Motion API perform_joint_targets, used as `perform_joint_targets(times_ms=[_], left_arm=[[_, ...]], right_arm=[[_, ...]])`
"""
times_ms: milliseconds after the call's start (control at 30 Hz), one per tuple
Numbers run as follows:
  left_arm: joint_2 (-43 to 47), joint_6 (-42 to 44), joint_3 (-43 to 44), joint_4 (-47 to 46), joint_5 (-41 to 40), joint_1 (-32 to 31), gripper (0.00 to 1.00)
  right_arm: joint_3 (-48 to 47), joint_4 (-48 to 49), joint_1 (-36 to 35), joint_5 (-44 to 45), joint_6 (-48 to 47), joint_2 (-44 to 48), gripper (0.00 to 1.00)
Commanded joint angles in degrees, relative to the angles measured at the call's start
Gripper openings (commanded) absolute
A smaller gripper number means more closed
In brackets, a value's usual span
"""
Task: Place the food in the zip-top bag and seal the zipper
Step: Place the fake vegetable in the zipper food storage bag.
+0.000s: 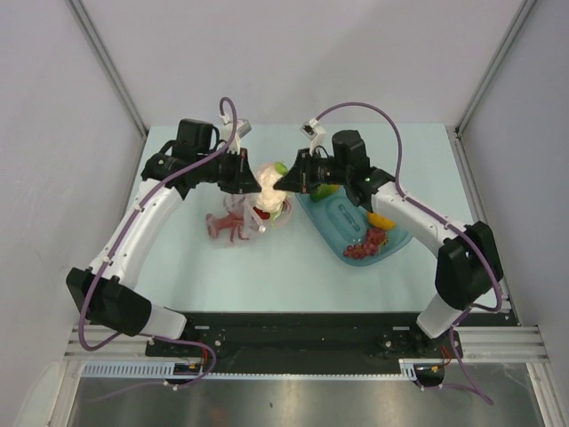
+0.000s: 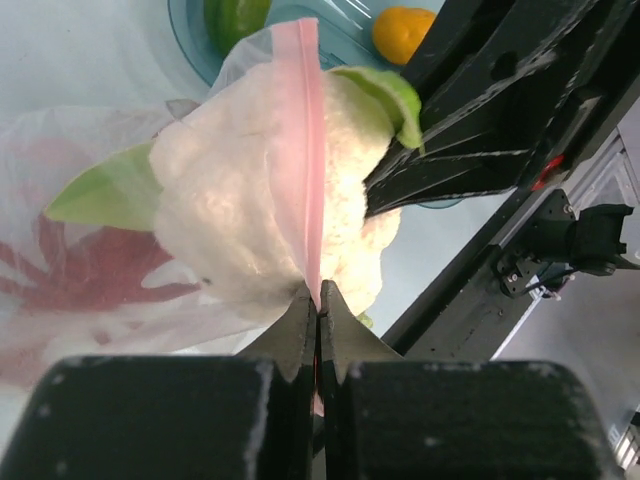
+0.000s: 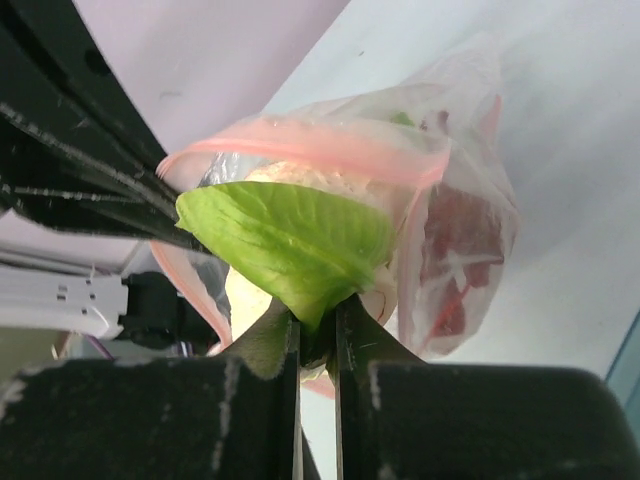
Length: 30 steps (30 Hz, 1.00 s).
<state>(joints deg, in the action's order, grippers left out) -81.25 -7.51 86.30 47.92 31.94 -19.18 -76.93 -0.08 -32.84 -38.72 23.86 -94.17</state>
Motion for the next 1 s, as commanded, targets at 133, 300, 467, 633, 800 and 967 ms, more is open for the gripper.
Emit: perform_joint_targets(times_ms=[133, 300, 467, 633, 800, 967], left_arm=[[2.0, -4.7, 1.1, -4.9, 5.8, -0.6, 0.00], [2.3, -6.5, 1.5, -5.7, 6.7, -0.4, 0.00], [3.6, -6.4, 1.0, -5.6, 6.6, 0.6, 0.00], [4.5, -6.1, 0.0, -5.2, 6.3, 1.5, 0.00], [5.4, -6.2, -2.1, -6.0, 6.1, 1.5, 0.00], [5.7, -6.1, -3.7, -6.8, 5.0, 1.5, 0.00]], right_arm=[[-0.6, 8.2, -6.7, 11.3, 8.1, -2.6, 0.00], [-0.5, 10.0, -8.5, 10.5, 9.7, -5.5, 0.04], [-0.5, 8.2, -8.6, 4.3, 8.1, -5.3, 0.33], [-0.5, 3.3, -6.8, 0.7, 0.0, -0.9, 0.89], [-0.6, -5.9, -5.7, -2.4, -5.7, 4.9, 1.00], [-0.6, -9.0, 0.7, -4.2, -5.8, 9.5, 1.00]])
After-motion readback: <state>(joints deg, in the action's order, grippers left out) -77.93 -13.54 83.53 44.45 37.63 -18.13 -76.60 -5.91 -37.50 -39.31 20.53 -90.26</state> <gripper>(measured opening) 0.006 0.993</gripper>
